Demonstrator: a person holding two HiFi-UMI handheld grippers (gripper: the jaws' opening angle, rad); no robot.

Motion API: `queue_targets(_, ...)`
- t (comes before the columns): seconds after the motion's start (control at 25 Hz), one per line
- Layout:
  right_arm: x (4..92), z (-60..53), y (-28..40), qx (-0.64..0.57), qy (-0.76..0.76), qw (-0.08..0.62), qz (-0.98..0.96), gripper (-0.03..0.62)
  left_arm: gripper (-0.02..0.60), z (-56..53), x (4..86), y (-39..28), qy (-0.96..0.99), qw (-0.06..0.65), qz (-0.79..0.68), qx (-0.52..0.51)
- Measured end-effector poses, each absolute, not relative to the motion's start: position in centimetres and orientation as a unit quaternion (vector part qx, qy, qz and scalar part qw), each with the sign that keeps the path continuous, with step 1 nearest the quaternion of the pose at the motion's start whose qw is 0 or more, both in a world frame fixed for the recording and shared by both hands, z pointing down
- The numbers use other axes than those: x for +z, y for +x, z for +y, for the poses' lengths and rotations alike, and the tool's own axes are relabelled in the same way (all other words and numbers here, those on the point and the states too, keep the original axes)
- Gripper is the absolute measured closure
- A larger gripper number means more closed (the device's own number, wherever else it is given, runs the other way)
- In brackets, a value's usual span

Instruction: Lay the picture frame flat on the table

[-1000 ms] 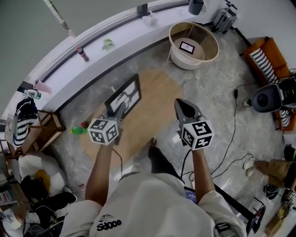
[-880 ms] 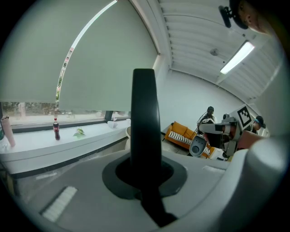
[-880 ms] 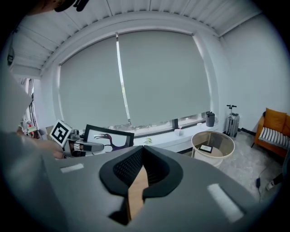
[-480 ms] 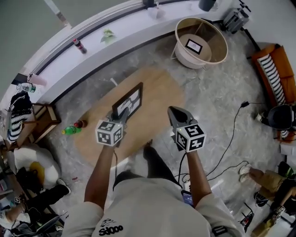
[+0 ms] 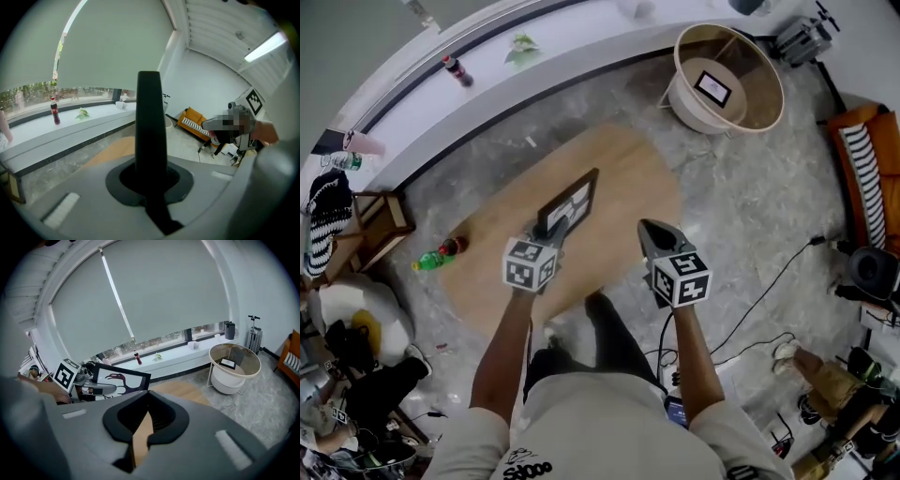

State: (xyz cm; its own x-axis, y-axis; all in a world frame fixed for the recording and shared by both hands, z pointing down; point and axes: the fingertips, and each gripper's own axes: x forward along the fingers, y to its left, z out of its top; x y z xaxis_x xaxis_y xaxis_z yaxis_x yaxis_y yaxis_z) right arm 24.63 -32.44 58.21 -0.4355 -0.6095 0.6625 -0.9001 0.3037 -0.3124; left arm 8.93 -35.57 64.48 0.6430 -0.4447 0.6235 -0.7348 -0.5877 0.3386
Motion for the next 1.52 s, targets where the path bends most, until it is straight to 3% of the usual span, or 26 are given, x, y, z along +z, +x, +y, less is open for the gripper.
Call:
queue_targets(0.6, 67.5, -34.8, 24.3, 0.393, 0.445, 0.269, -0.758, 0.591, 0.561, -36.4, 75.0, 10.7, 0.84, 0.355, -0.296, 0.283)
queue_targets(1.52, 77.3, -32.1, 23.9, 0.41, 0.376, 0.341, -0.758, 0.591, 0.56, -33.1, 83.3, 13.8, 0.803, 0.456, -0.283, 0.262)
